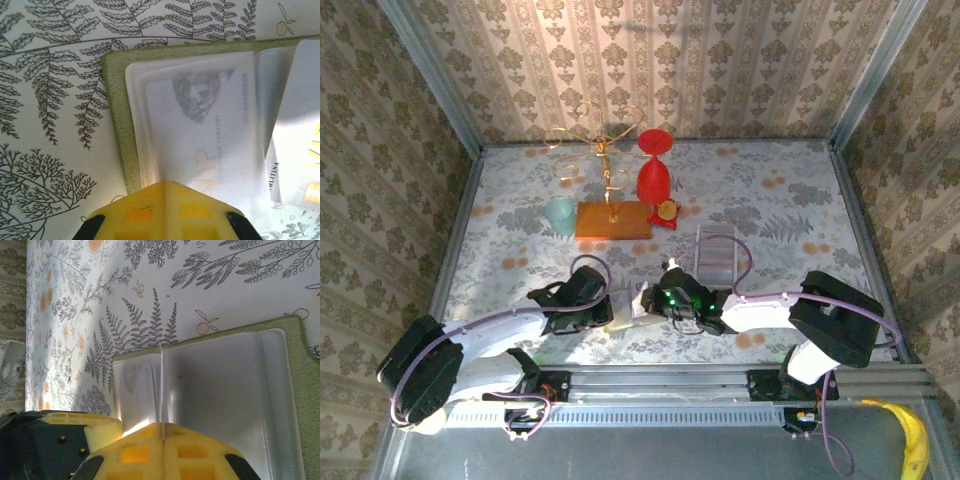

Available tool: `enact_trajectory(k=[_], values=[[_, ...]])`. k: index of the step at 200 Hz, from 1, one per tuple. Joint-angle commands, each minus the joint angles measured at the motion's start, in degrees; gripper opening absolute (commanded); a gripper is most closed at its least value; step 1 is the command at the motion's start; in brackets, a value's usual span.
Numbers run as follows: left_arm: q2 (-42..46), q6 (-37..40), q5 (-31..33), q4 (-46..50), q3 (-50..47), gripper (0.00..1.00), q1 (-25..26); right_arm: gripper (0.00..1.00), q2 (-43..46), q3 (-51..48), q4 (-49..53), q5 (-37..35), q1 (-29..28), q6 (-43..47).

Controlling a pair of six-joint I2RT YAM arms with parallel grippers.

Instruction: Put the credit cards into the card holder

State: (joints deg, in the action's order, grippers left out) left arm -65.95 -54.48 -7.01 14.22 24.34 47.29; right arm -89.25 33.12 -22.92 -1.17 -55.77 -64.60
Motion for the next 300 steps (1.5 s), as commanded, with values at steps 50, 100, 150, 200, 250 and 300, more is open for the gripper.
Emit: enact_trajectory(k=[50, 100, 150, 200, 250, 300], values=[[-0.21, -1.24, 0.46, 0.99, -0.87, 0.0, 0.58, 0.0, -0.66, -0.6, -4.89, 0.91, -0.96, -2.22], [0.42, -1.42, 0.58, 1.16, -1.13, 0.0, 0.7, 0.0, -2.3, -0.66, -6.15, 2.74, -1.18, -4.57], [1.87, -1.47, 1.03, 1.69, -1.4, 0.0, 0.64, 0.0, -3.21, -0.5, -3.41, 4.41, -1.36, -5.27], [1.88, -1.53, 1.02, 1.25, -1.77, 0.0, 0.7, 0.0, -4.43, 0.0, -3.56, 6.34, -1.36, -5.19], [2.05, -1.51, 1.11, 1.46, -1.75, 0.0, 0.69, 0.0, -5.77, 0.97, -5.73, 7.89, -1.36, -4.1], [3.87, -1.42, 2.3, 2.95, -1.49, 0.0, 0.63, 0.0, -7.59, 1.85, -7.58, 9.7, -1.36, -3.17]])
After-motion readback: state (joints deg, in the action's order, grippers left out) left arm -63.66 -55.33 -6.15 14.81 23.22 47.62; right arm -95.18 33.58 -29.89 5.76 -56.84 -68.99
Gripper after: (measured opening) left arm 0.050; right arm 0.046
